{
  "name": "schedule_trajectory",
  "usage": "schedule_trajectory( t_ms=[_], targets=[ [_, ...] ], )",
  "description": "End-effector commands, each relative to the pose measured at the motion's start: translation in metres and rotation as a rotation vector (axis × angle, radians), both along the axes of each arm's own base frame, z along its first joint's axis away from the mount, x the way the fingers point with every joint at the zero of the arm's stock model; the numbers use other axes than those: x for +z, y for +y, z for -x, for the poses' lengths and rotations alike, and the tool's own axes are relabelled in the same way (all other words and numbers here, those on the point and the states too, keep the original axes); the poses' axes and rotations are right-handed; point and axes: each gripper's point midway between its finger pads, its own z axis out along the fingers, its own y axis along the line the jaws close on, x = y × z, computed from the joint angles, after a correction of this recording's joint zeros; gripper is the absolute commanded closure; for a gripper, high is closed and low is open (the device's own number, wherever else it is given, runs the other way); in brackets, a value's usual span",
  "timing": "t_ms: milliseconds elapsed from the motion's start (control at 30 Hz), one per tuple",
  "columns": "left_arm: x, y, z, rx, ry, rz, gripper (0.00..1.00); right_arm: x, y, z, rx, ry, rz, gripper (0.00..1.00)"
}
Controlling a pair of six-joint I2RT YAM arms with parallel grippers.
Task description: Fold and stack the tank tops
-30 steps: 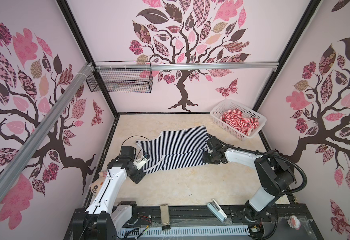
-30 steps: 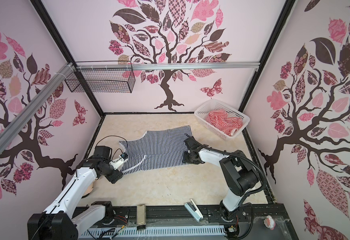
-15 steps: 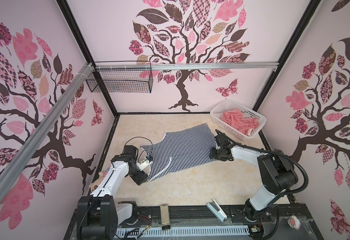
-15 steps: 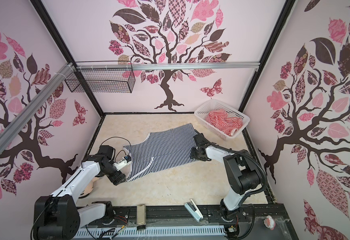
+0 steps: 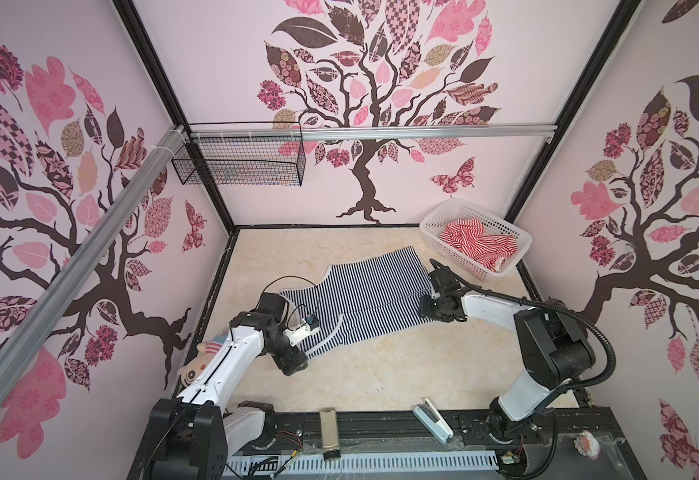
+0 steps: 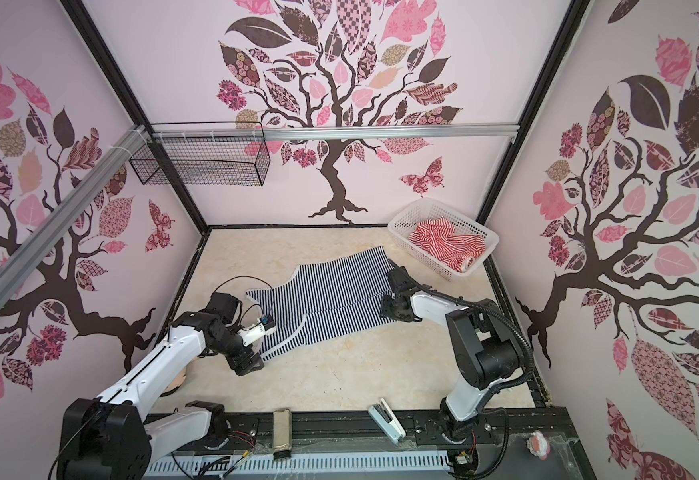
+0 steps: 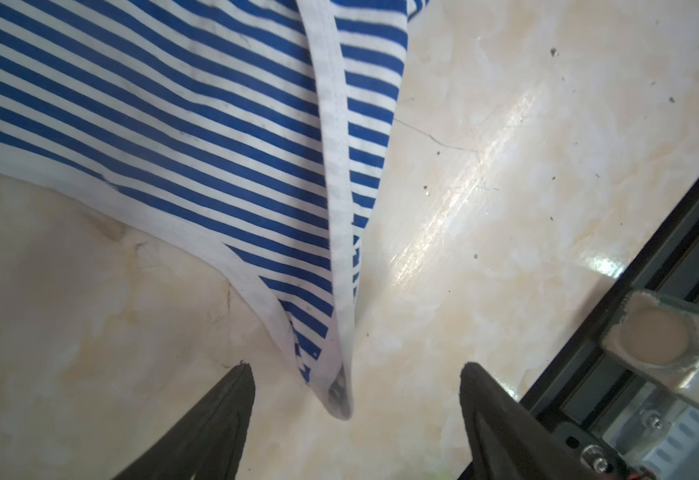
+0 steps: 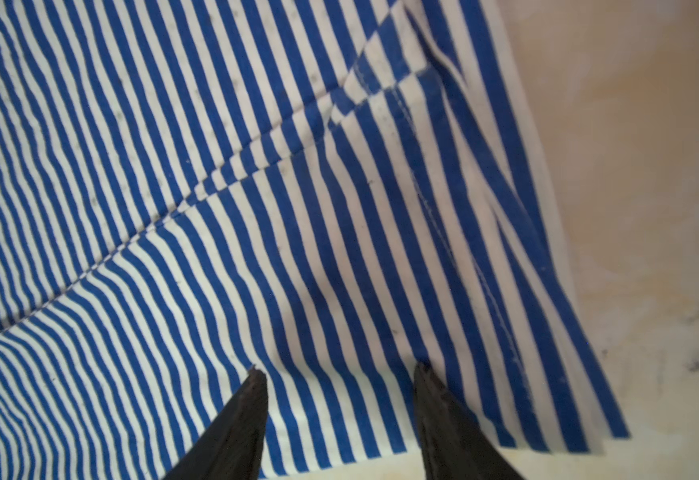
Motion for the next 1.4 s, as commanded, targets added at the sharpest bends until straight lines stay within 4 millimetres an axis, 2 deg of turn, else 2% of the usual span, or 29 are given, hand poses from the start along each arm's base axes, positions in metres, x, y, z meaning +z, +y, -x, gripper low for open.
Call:
schedule_trajectory(
  t_ms=[0, 133, 233, 567, 633, 767, 833, 900, 1100, 1367],
  targets=[
    [-0.006, 0.004, -0.006, 0.011, -0.017, -0.031, 0.19, -0.011, -0.002, 0.018, 0.018, 0.081, 0.013, 0.41],
    [-0.008, 0.008, -0.017, 0.03, -0.061, -0.052, 0.19, -0.009, 0.001, 0.018, 0.024, 0.074, -0.003, 0.42],
    [-0.012, 0.007, -0.017, 0.024, -0.049, -0.05, 0.2, -0.008, 0.002, 0.018, 0.024, 0.073, -0.009, 0.42],
    [-0.022, 0.002, -0.011, -0.002, 0.024, -0.029, 0.37, -0.004, -0.001, 0.016, 0.027, 0.069, 0.01, 0.46],
    [-0.023, 0.002, -0.011, -0.003, 0.029, -0.028, 0.43, -0.003, -0.001, 0.016, 0.028, 0.069, 0.016, 0.48],
    [-0.023, 0.003, -0.008, -0.011, 0.045, -0.032, 0.67, -0.003, -0.003, 0.013, 0.03, 0.068, 0.031, 0.56],
    [-0.019, 0.005, -0.008, -0.012, 0.054, -0.012, 0.81, -0.003, -0.005, 0.012, 0.03, 0.07, 0.046, 0.57],
    [-0.012, 0.009, -0.011, 0.004, 0.058, 0.02, 0.88, -0.005, -0.007, 0.011, 0.031, 0.073, 0.065, 0.57],
    [-0.001, 0.025, -0.02, 0.029, 0.078, 0.039, 0.92, -0.006, -0.01, 0.008, 0.031, 0.078, 0.092, 0.55],
    [-0.009, 0.029, -0.023, 0.008, 0.081, 0.017, 0.89, -0.008, -0.018, 0.008, 0.029, 0.084, 0.147, 0.55]
  ],
)
